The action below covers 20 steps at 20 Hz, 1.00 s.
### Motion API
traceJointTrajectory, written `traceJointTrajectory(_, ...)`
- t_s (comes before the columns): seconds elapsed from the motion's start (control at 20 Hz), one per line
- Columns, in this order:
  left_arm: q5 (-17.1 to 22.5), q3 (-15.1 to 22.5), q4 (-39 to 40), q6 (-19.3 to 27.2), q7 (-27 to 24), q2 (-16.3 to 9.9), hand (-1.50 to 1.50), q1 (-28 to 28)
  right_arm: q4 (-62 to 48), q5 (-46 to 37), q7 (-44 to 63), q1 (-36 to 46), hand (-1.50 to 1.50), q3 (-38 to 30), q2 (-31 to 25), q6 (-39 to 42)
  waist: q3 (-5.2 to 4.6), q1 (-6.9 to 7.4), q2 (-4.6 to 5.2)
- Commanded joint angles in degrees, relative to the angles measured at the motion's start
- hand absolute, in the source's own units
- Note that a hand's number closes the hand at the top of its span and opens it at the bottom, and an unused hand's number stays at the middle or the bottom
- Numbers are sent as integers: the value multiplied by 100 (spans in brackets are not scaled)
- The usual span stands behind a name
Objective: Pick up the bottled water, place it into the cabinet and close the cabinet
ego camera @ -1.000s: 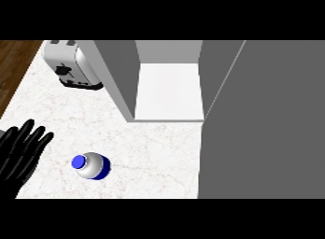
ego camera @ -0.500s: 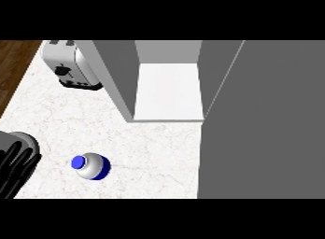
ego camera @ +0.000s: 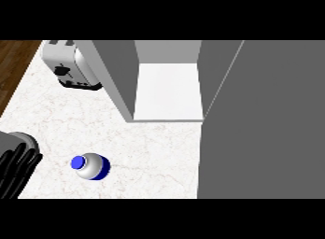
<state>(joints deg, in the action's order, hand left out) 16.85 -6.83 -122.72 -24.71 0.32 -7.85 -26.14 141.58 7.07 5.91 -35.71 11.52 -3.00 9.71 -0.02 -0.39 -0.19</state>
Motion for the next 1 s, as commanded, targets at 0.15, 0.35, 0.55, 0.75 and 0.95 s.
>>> traceJointTrajectory(0.15,-809,-103,1260,107,-580,138,-150,669,502,-278,-444,-860,-150,426,64,130,0,-56,-1)
traceJointTrajectory(0.35,-1184,-91,2308,55,-1226,205,-150,928,828,-162,-378,-1068,-150,311,-115,192,-4,-59,5)
traceJointTrajectory(0.55,-1246,-271,3113,138,-1531,188,-150,1362,425,-64,-860,-1183,-150,164,-123,341,-1,-56,6)
traceJointTrajectory(0.75,-1495,-455,4059,120,-2175,22,-150,1609,1015,-387,-696,-1582,-150,668,-106,291,-7,-80,4)
traceJointTrajectory(0.95,-1975,-286,4954,622,-2756,379,-150,2033,953,238,-901,-1675,-150,48,-370,523,-3,-80,10)
